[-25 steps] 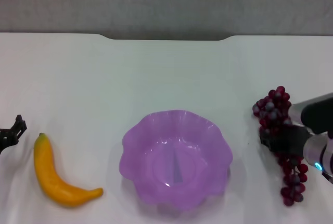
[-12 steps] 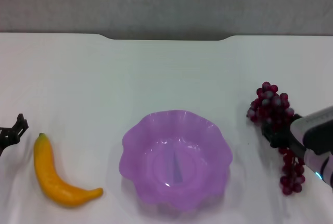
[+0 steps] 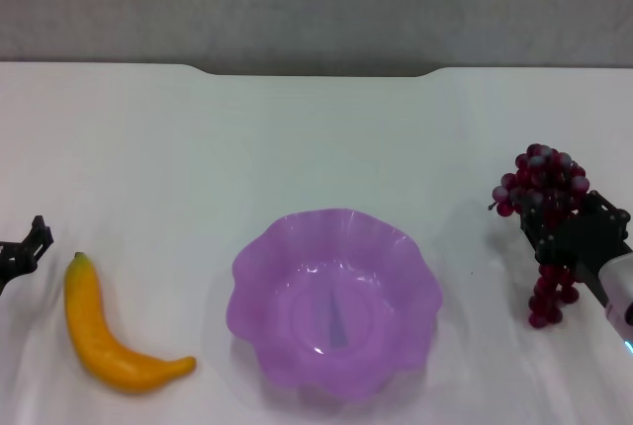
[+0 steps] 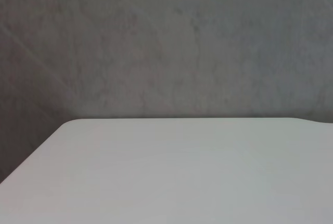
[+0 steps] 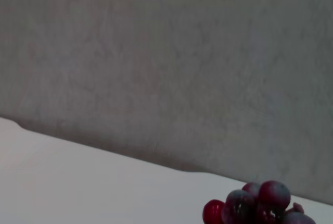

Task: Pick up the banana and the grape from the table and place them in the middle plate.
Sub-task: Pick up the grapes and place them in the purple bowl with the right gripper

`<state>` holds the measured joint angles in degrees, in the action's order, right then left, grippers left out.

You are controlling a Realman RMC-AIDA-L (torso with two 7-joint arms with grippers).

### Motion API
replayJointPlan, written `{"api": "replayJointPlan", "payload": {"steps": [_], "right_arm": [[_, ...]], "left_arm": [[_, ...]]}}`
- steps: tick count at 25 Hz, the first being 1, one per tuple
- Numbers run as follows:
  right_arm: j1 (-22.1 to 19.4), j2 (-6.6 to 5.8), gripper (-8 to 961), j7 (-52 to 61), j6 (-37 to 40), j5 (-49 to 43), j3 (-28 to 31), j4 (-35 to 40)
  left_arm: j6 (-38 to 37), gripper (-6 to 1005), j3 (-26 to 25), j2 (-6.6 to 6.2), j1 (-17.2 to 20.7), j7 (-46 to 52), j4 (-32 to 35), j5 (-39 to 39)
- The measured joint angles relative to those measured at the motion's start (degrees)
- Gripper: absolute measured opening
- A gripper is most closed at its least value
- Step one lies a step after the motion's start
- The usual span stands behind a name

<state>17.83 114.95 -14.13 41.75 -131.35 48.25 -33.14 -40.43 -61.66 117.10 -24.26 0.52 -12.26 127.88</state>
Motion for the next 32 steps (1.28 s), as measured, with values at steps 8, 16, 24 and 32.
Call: {"api": "replayJointPlan", "payload": {"steps": [8,16,24,32], "right_arm": [[-3.8,-1.28,493,-0.5,4.1,-2.8,-0.6,-8.5],[-11.8,-3.4,489,-0.7,-15.7,-15.7,5.0,-34.8],[-6.7,-0.32,488,-0.4,-29.5,-22.7,3.0,-38.1],[-3.5,-0.17,485,-0.1,-28.1,-22.4,-1.6,-32.2]], "left_arm": [[0.0,885,0.0,-0.04,0.5,-0.1,0.1,0.0],[0.0,885,-0.1,-0.09,0.6,-0.1,0.1,0.0],[0.0,885,0.3,-0.05,0.1,-0.1,-0.2,0.0],[0.0,885,0.0,-0.03,0.0,-0.1,-0.3,0.1]]}}
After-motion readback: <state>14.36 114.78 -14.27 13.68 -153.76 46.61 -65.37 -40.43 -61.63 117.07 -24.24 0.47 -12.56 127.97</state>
